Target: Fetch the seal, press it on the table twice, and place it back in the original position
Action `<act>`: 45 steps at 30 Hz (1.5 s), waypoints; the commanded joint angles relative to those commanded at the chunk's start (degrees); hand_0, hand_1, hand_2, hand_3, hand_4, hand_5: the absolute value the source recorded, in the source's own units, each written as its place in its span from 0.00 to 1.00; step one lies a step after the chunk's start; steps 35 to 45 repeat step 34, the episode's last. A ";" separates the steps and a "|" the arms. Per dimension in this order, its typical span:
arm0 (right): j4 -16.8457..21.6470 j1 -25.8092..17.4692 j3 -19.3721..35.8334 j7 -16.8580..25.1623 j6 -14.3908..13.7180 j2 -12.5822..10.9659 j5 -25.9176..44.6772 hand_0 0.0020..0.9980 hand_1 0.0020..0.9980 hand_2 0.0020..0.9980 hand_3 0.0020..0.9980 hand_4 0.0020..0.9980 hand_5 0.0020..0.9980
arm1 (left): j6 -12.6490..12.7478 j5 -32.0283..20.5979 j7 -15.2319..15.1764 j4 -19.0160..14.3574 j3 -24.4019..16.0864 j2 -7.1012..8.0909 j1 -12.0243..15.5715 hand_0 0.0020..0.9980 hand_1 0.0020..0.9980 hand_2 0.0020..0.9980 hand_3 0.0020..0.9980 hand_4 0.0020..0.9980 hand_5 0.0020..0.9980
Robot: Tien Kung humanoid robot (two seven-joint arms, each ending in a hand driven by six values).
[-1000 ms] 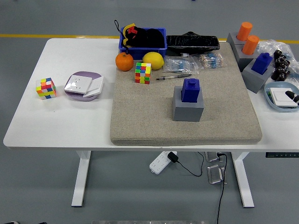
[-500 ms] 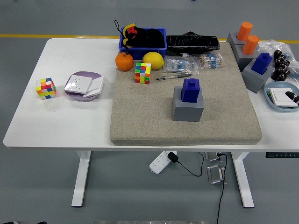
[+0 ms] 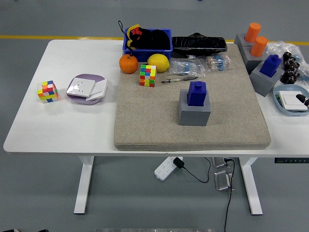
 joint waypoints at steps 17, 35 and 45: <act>0.02 -0.04 -0.06 0.07 -0.19 -0.12 0.12 0.86 0.82 0.82 0.88 1.00 0.32 | -0.02 0.18 0.05 0.00 -0.16 0.01 0.00 0.81 0.78 0.76 0.80 0.67 0.42; -0.06 -0.09 -0.37 0.05 -0.29 -0.15 0.28 0.86 0.81 0.81 0.87 1.00 0.31 | -0.02 0.30 0.08 0.00 -0.25 -0.01 -0.01 0.81 0.78 0.76 0.80 0.67 0.42; -0.06 -0.09 -0.37 0.05 -0.29 -0.15 0.28 0.86 0.81 0.81 0.87 1.00 0.31 | -0.02 0.30 0.08 0.00 -0.25 -0.01 -0.01 0.81 0.78 0.76 0.80 0.67 0.42</act>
